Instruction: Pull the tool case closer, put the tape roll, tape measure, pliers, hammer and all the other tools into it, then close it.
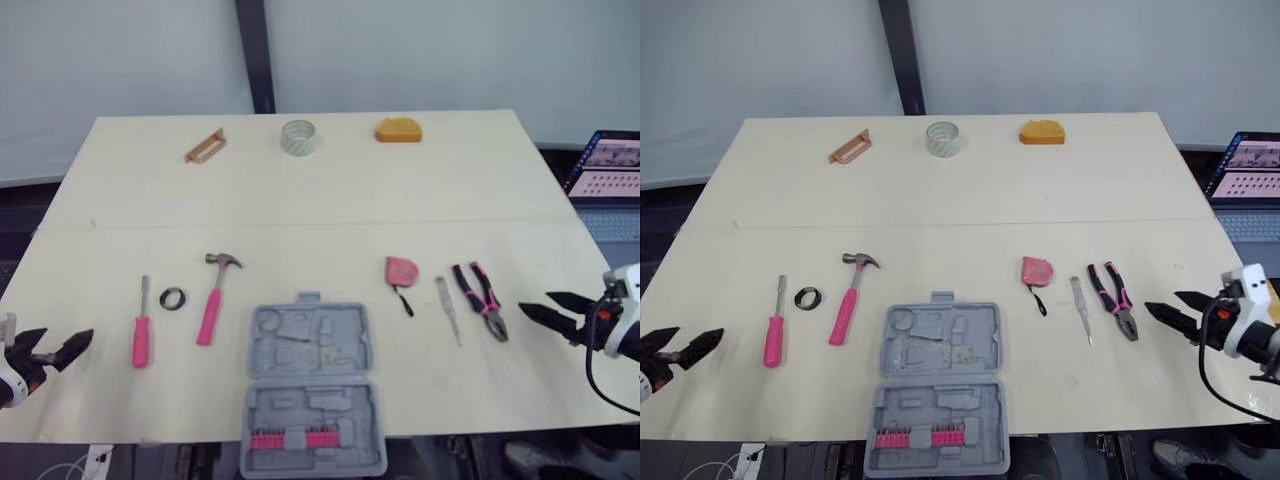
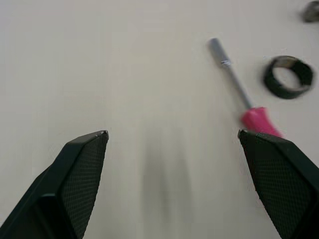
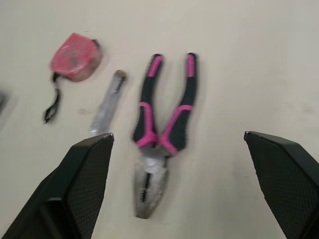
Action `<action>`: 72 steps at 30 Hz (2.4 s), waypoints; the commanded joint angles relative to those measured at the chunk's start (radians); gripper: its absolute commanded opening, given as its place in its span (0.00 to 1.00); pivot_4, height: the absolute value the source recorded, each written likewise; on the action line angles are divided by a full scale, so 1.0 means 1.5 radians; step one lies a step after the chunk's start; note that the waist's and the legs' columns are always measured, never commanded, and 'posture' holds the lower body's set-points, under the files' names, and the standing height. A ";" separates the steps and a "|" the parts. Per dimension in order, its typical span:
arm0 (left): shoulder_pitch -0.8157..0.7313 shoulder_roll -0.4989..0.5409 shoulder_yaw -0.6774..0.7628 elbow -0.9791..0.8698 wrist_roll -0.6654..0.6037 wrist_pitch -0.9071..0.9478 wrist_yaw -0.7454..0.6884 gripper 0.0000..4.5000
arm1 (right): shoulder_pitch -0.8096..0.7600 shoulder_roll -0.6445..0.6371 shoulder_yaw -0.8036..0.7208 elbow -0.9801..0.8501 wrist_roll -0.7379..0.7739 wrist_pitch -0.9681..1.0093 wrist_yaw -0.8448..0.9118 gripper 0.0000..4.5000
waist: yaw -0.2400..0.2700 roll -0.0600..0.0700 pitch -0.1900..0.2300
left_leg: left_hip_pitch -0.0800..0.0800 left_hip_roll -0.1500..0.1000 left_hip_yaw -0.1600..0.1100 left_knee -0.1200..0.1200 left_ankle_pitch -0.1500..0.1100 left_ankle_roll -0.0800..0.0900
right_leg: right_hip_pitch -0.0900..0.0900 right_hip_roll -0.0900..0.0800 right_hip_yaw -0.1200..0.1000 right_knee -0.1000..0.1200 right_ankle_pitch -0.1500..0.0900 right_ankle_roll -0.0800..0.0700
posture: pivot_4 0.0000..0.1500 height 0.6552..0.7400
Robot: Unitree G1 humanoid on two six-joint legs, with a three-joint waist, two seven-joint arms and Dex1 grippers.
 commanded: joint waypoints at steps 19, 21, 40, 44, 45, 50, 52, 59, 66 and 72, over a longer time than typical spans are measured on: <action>-0.021 0.089 -0.094 0.018 -0.006 -0.107 -0.194 1.00 | -0.038 0.002 0.081 -0.363 0.120 0.155 0.050 0.99 | -0.008 0.000 0.000 | 0.000 0.001 0.000 0.000 0.000 -0.001 | 0.000 0.000 0.000 0.003 0.000 0.000 | 1.00 1.00; -0.028 0.105 -0.121 0.003 -0.004 -0.133 -0.243 1.00 | -0.069 0.005 0.137 -0.439 0.136 0.178 0.068 0.99 | -0.007 0.001 0.000 | 0.000 0.001 0.000 0.000 0.000 -0.001 | -0.001 0.000 0.000 0.003 0.000 0.000 | 1.00 1.00; -0.164 0.084 -0.292 0.086 0.075 -0.253 -0.279 0.61 | -0.294 0.138 0.467 -0.582 0.034 0.191 0.062 1.00 | -0.009 0.000 0.001 | -0.001 0.001 0.000 0.001 -0.001 0.000 | -0.002 0.000 -0.003 0.004 0.000 0.000 | 1.00 1.00; -0.193 0.070 -0.300 0.125 0.076 -0.252 -0.272 0.61 | -0.331 0.194 0.510 -0.560 0.005 0.199 0.034 1.00 | -0.016 0.000 0.001 | -0.001 0.001 0.000 0.002 -0.001 0.000 | -0.002 0.000 -0.003 0.005 0.000 0.000 | 1.00 1.00; -0.197 0.070 -0.303 0.131 0.078 -0.255 -0.272 0.55 | -0.334 0.204 0.517 -0.555 -0.002 0.199 0.029 1.00 | -0.018 0.000 0.001 | -0.001 0.001 0.000 0.001 -0.001 0.000 | -0.002 0.000 -0.003 0.005 0.000 0.000 | 1.00 1.00; -0.204 0.075 -0.310 0.151 0.083 -0.260 -0.275 0.31 | -0.327 0.232 0.542 -0.526 -0.052 0.178 0.002 1.00 | -0.025 -0.001 0.000 | -0.001 0.001 -0.001 0.001 -0.001 0.000 | -0.002 -0.001 -0.006 0.005 0.000 0.000 | 1.00 1.00; -0.205 0.080 -0.311 0.155 0.084 -0.261 -0.277 0.31 | -0.320 0.244 0.546 -0.513 -0.073 0.162 -0.013 1.00 | -0.025 -0.001 0.000 | -0.001 0.001 -0.001 0.001 -0.001 0.000 | -0.002 0.000 -0.006 0.005 0.000 0.000 | 1.00 1.00; -0.211 0.090 -0.325 0.190 0.104 -0.278 -0.278 0.31 | -0.307 0.267 0.548 -0.507 -0.100 0.152 -0.025 1.00 | -0.026 -0.001 0.000 | -0.001 0.001 -0.001 0.001 -0.001 0.000 | -0.002 0.000 -0.007 0.006 0.000 0.000 | 1.00 1.00; -0.243 0.078 -0.358 0.216 0.126 -0.275 -0.262 0.31 | -0.295 0.279 0.545 -0.517 -0.105 0.161 -0.032 1.00 | -0.025 -0.001 0.000 | -0.001 0.001 -0.001 0.001 -0.001 0.000 | -0.002 0.000 -0.007 0.006 0.000 0.000 | 1.00 1.00; -0.266 0.076 -0.369 0.251 0.135 -0.291 -0.260 0.31 | -0.286 0.282 0.543 -0.529 -0.102 0.169 -0.036 1.00 | -0.027 -0.001 0.000 | -0.001 0.001 -0.001 0.001 -0.001 0.000 | -0.002 0.000 -0.007 0.006 0.000 0.000 | 1.00 1.00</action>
